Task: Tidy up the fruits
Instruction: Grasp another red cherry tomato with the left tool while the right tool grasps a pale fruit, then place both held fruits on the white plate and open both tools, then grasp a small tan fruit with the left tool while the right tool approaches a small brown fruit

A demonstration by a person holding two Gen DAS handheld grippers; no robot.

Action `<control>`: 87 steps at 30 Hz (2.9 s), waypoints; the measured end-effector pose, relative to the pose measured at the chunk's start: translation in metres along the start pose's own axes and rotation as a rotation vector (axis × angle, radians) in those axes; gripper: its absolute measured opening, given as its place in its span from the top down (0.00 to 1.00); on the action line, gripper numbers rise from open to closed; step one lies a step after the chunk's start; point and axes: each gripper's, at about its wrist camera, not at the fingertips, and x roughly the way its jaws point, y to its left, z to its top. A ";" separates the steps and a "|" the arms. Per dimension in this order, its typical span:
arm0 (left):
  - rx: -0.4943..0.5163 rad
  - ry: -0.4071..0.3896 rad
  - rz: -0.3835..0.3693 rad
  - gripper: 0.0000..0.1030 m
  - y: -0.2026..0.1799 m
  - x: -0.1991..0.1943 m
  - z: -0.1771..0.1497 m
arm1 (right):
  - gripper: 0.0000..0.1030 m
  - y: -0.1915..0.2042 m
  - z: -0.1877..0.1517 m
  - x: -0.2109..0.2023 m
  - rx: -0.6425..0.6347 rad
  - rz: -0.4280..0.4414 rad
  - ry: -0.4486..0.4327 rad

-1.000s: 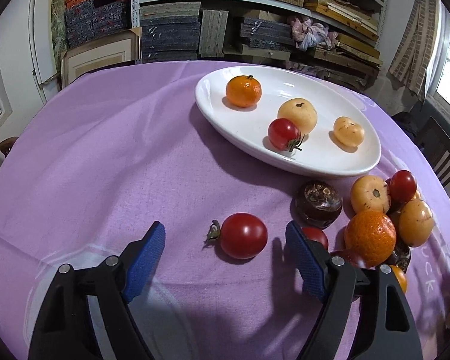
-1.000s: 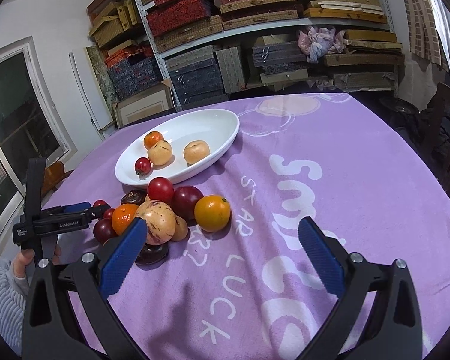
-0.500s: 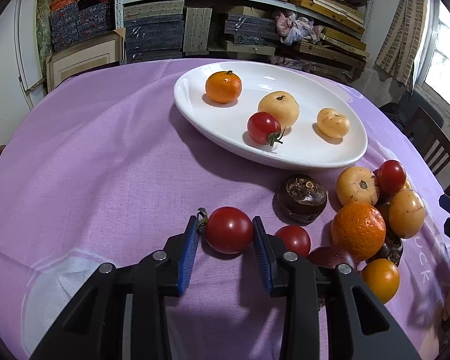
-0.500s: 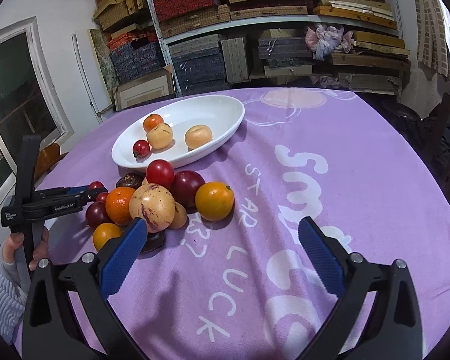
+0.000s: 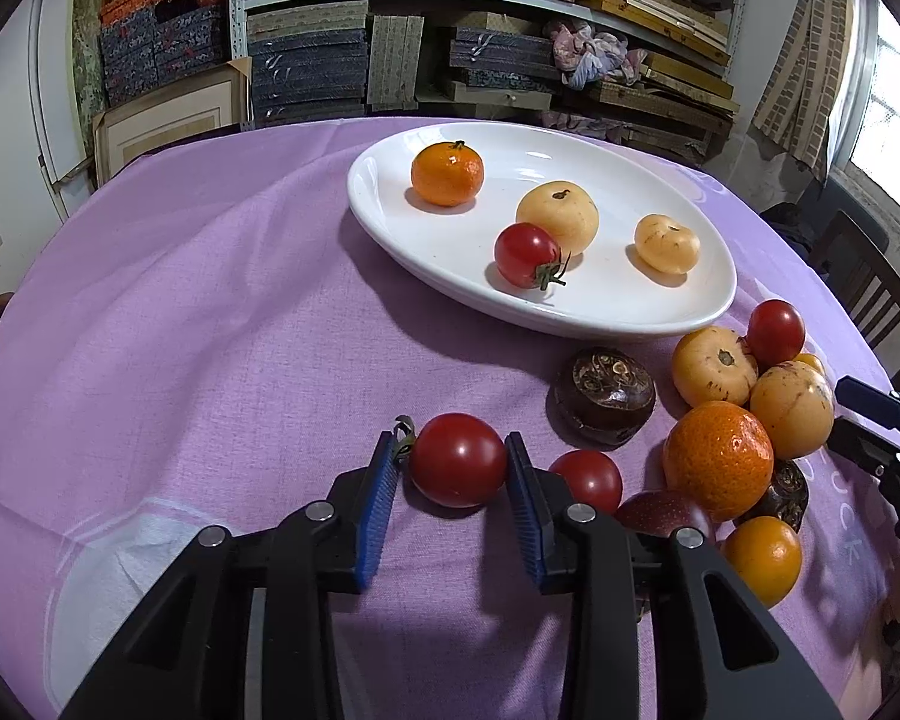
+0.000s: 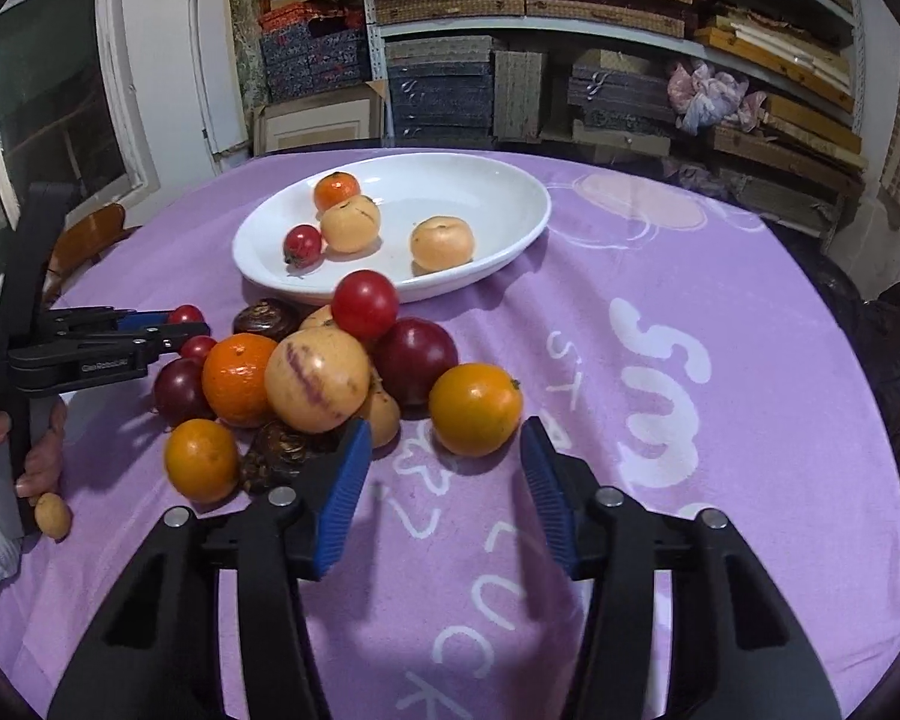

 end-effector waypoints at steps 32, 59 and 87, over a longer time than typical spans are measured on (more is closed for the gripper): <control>0.048 -0.136 -0.003 0.66 -0.016 -0.026 0.010 | 0.58 0.015 0.037 -0.025 0.005 0.093 -0.121; -0.060 -0.052 0.033 0.35 -0.001 0.009 0.092 | 0.15 -0.028 0.121 0.044 0.160 0.066 -0.059; 0.095 -0.035 0.007 0.27 -0.030 -0.127 -0.139 | 0.04 -0.041 -0.004 -0.045 0.214 0.072 -0.175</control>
